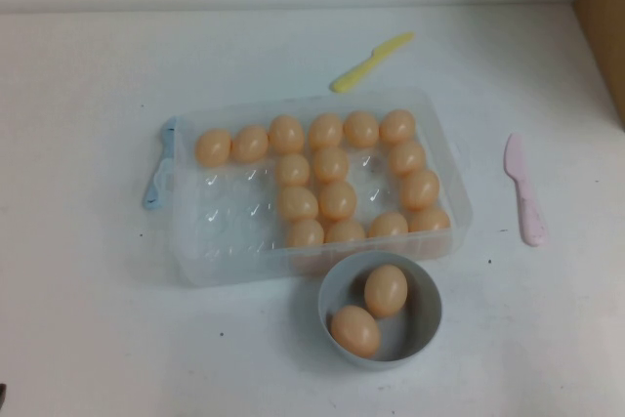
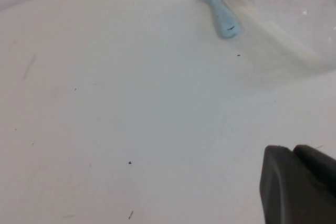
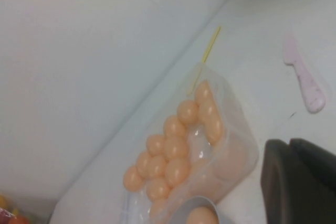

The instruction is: Take an egg out of the egg box

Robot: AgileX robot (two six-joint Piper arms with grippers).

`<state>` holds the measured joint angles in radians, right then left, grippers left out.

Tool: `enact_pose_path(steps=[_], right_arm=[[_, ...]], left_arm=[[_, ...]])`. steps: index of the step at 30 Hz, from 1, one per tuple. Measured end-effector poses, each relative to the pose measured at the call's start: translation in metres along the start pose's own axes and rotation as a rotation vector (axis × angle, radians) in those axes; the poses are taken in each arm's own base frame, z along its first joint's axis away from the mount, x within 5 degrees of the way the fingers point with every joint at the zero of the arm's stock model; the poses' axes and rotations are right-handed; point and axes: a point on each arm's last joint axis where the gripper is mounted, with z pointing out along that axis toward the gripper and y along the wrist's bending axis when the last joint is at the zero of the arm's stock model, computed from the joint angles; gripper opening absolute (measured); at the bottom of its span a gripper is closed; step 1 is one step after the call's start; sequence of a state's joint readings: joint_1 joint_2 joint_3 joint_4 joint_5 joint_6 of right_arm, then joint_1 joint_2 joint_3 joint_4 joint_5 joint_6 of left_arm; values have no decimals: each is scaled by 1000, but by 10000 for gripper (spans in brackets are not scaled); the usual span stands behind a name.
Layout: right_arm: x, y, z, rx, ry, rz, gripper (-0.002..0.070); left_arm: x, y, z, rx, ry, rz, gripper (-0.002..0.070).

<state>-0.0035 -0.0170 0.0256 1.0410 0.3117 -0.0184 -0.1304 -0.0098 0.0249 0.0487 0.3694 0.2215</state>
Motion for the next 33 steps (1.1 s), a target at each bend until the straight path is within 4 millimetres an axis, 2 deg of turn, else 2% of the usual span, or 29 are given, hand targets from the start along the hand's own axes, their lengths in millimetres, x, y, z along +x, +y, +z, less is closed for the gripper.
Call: enact_pose_path(steps=[7, 10, 17, 18, 22, 24, 29, 33], right_arm=[[0, 0, 0, 3, 5, -72, -17], [2, 3, -1, 10, 49, -165, -17], [-29, 56, 2, 114, 253, -494, -17], [-36, 67, 6, 139, 314, -543, -17], [-55, 88, 20, 212, 475, -691, -17], [-67, 100, 33, 239, 575, -779, -17], [-82, 108, 61, 270, 713, -809, -17], [-85, 111, 78, 277, 815, -808, -17]], left_arm=[[0, 0, 0, 0, 0, 0, -3], [0, 0, 0, 0, 0, 0, -3], [0, 0, 0, 0, 0, 0, -4], [0, 0, 0, 0, 0, 0, -4], [0, 0, 0, 0, 0, 0, -4], [0, 0, 0, 0, 0, 0, -4], [0, 0, 0, 0, 0, 0, -4], [0, 0, 0, 1, 0, -2, -4]])
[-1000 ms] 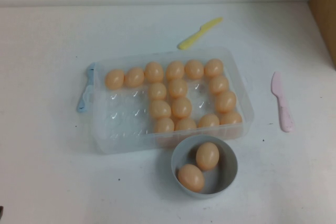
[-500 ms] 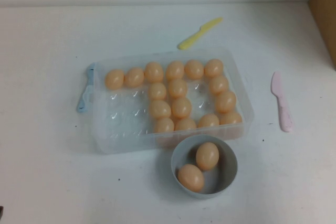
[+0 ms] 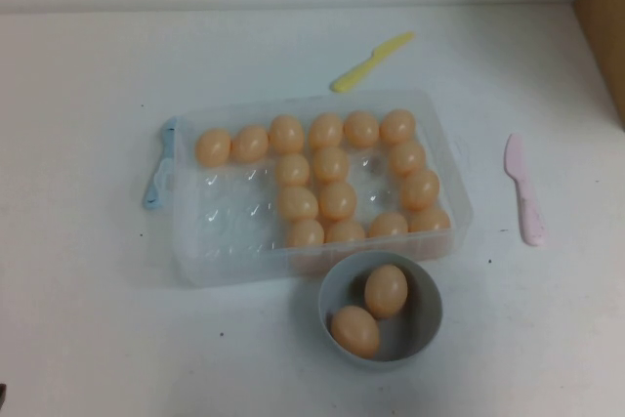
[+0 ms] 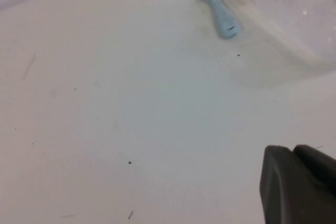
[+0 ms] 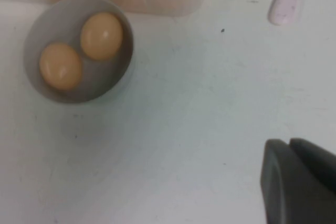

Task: Take an egg out of the egg box
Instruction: Pick up the egg from the plastic box

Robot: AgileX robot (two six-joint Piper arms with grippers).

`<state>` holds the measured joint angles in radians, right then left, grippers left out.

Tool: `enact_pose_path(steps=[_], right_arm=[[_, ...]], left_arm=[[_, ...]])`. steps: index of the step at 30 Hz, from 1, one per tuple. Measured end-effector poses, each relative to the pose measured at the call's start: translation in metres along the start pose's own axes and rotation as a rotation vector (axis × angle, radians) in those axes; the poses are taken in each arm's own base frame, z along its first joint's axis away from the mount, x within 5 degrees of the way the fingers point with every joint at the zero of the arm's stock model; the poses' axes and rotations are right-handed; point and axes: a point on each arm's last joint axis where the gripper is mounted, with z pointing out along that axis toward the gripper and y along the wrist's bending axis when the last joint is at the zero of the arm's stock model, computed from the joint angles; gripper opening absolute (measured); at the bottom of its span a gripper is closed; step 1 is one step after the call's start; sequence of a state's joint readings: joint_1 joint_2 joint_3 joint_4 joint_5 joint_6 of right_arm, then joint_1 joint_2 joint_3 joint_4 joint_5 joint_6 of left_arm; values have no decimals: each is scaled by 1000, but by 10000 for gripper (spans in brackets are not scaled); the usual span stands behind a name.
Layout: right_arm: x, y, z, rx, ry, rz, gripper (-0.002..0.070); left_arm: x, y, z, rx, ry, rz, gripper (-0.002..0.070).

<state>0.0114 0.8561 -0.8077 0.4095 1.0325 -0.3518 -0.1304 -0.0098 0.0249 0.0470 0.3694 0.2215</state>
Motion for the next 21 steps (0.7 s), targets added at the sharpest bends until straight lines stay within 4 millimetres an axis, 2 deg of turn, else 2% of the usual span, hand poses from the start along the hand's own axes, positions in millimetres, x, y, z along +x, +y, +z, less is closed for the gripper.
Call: enact_pose_path(steps=[4, 9, 15, 21], right_arm=[[-15, 0, 12, -32, 77, -22, -17], [-43, 3, 38, -73, 163, -66, -17], [-88, 8, 73, -60, 281, -144, -17], [-142, 22, 114, -2, 369, -255, -17]], left_arm=[[0, 0, 0, 0, 0, 0, -4], [0, 0, 0, 0, 0, 0, -4], [0, 0, 0, 0, 0, 0, -4], [0, 0, 0, 0, 0, 0, -4]])
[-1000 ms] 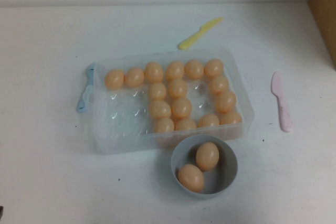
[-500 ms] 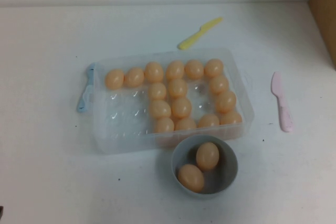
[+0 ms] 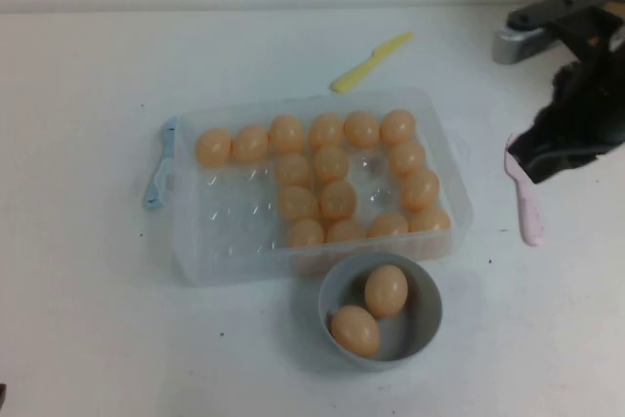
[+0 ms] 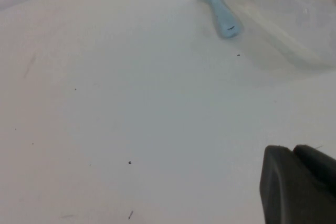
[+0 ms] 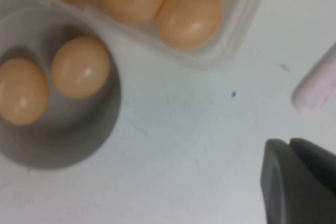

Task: Take an egg out of the egg box
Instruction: Pick up the egg from the plastic box

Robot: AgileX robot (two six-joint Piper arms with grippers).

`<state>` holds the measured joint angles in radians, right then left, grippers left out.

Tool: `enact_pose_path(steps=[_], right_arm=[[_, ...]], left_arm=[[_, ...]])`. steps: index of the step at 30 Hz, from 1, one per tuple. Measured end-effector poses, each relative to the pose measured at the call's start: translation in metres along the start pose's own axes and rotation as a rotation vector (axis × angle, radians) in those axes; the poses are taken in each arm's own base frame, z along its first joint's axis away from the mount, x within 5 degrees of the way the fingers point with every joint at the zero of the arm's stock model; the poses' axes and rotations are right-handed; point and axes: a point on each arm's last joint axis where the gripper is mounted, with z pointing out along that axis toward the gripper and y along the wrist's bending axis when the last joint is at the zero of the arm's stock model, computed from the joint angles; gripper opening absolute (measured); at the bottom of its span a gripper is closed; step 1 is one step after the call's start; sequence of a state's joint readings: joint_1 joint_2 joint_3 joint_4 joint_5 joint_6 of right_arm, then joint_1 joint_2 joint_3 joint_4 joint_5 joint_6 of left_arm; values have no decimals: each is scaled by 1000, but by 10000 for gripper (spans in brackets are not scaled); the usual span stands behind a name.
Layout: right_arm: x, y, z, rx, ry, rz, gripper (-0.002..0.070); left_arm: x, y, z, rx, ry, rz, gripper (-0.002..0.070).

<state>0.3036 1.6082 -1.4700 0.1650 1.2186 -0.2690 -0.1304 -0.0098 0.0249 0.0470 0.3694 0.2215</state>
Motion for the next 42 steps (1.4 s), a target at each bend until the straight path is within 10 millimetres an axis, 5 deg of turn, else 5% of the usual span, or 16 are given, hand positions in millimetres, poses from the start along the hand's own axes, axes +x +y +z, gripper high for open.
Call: enact_pose_path(steps=[11, 14, 19, 22, 29, 42], right_arm=[[-89, 41, 67, 37, 16, -176, 8], [-102, 52, 79, 29, 4, -206, 129], [-118, 66, 100, 19, -4, -210, 429], [-123, 72, 114, 14, 3, -174, 522], [-123, 77, 140, -23, 49, -147, 529], [-124, 86, 155, -83, 49, -118, 528]], left_arm=[[0, 0, 0, 0, 0, 0, -4], [0, 0, 0, 0, 2, 0, -4], [0, 0, 0, 1, 2, 0, -4], [0, 0, 0, 0, 2, 2, -5], [0, 0, 0, -1, 4, 4, -4], [0, 0, 0, -2, 4, 7, -4]])
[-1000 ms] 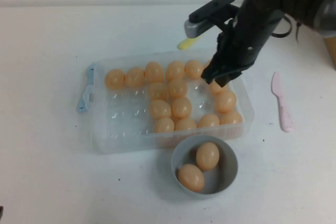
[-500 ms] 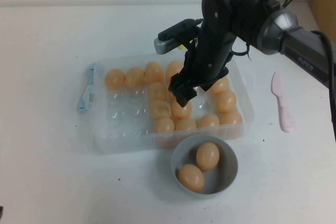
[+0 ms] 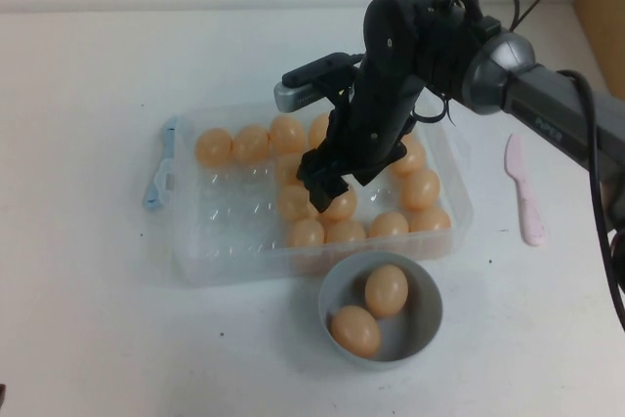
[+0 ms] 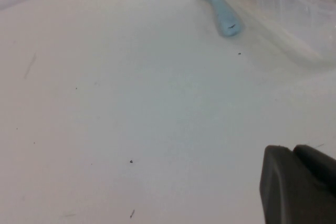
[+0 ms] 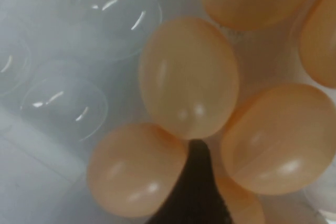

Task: Take an egg out of the egg box
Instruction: Pick up the egg from the plastic box, then place the egg in the bowl

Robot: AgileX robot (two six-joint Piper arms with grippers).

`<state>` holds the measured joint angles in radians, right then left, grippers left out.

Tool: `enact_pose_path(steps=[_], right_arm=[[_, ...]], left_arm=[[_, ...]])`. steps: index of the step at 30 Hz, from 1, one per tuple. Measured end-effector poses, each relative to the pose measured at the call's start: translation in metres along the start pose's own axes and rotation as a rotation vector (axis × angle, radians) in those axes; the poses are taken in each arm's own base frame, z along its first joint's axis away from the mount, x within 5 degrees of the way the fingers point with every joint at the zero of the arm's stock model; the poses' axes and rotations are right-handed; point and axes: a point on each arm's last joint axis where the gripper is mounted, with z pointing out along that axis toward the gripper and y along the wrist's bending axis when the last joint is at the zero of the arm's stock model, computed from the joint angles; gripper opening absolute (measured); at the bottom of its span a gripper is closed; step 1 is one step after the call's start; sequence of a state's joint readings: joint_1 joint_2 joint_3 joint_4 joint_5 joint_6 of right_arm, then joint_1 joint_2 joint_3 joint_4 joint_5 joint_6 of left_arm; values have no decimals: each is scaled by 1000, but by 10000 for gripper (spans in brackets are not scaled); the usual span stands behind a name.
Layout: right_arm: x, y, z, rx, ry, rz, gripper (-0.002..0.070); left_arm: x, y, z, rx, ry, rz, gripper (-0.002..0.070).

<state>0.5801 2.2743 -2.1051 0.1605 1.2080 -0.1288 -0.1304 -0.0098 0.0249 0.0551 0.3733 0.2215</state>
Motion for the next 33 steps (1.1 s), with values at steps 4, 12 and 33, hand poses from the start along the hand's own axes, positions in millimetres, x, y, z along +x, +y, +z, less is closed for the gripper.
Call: enact_pose_path(steps=[4, 12, 33], right_arm=[[0, -1, 6, 0, 7, 2, 508], [1, -3, 19, -1, 27, 6, 465], [-19, 5, -51, 33, -146, -31, 412]], left_arm=[[0, 0, 0, -2, 0, 5, -4], [0, 0, 0, -3, 1, 7, -4], [0, 0, 0, -3, 1, 7, -4]])
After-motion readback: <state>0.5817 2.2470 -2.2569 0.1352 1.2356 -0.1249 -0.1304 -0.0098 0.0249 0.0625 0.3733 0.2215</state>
